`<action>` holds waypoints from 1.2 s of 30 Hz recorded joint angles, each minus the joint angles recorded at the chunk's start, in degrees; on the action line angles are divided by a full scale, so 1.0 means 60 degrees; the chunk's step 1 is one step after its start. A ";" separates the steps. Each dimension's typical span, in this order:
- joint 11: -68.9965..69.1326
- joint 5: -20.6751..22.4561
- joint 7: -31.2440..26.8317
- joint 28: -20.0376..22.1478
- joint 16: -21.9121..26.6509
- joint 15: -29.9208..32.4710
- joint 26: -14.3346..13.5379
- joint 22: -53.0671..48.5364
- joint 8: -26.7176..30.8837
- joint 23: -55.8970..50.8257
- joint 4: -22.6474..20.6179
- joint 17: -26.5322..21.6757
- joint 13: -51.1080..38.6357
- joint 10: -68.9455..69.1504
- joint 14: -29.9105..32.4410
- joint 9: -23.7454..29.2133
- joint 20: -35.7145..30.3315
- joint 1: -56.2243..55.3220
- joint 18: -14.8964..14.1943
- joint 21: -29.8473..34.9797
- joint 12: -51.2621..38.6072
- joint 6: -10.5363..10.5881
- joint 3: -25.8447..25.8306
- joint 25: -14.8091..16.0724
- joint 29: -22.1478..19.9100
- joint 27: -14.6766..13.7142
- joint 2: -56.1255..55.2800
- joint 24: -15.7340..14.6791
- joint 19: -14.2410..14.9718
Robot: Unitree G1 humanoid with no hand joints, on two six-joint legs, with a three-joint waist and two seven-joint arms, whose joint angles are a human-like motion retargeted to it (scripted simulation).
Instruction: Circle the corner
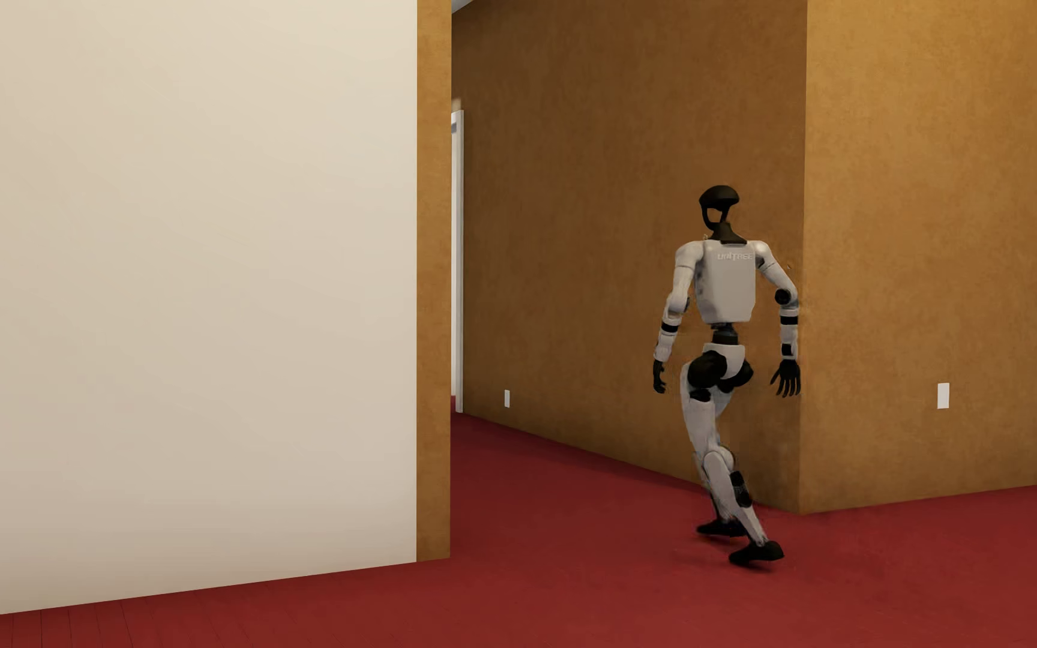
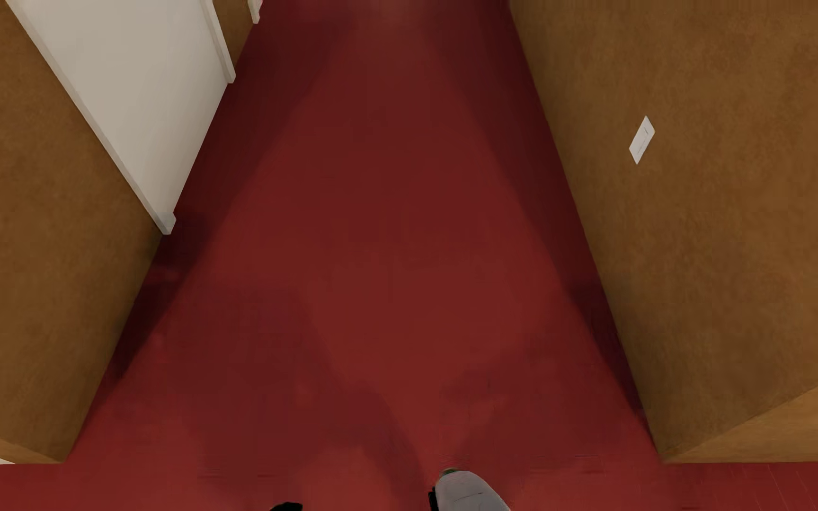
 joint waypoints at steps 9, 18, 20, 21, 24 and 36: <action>0.0175 0.1174 0.0000 0.0000 -0.0205 -0.0247 0.0000 0.0190 0.0000 0.0548 0.1907 0.0381 -0.0101 0.8057 0.4263 -0.0212 0.0290 -0.0872 0.0000 0.0031 -0.0355 0.0600 0.0171 0.0000 0.0000 0.0000 0.0525 0.0000 0.0000; -0.2981 0.0761 0.0000 0.0000 -0.0460 -0.1549 0.0000 0.3220 0.0000 -0.4402 0.1166 0.0263 -0.2588 0.0460 0.0152 -0.0332 -0.2758 -0.6027 0.0000 -0.1998 0.2761 -0.0017 0.4420 0.0000 0.0000 0.0000 0.7187 0.0000 0.0000; -0.2507 0.0321 0.0000 0.0000 -0.0484 -0.1074 0.0000 0.3477 0.0000 -0.4113 0.0955 0.0345 -0.2658 0.0598 0.1827 -0.0244 -0.3126 -0.6451 0.0000 -0.2379 0.3078 -0.0130 0.4951 0.0000 0.0000 0.0000 0.7924 0.0000 0.0000; -0.1910 0.0165 0.0000 0.0000 -0.0526 0.0118 0.0000 0.3599 0.0000 -0.3731 0.0666 0.0474 -0.2498 0.1016 0.4327 -0.0431 -0.3247 -0.6800 0.0000 -0.2491 0.3119 -0.0266 0.4884 0.0000 0.0000 0.0000 0.7885 0.0000 0.0000; 0.3287 -0.0427 0.0000 0.0000 -0.0610 0.3491 0.0000 0.3576 0.0000 -0.1205 -0.0327 0.0794 -0.1969 0.2415 0.5315 -0.0261 -0.3287 -0.5746 0.0000 -0.1582 0.2469 -0.0535 0.4257 0.0000 0.0000 0.0000 0.5917 0.0000 0.0000; -0.2374 -0.0192 0.0000 0.0000 0.0033 0.4556 0.0000 -0.1077 0.0000 0.1473 0.0810 0.0606 0.0406 0.0662 0.0740 -0.0802 0.1606 0.1404 0.0000 -0.0459 -0.1225 0.0205 -0.0223 0.0000 0.0000 0.0000 0.0342 0.0000 0.0000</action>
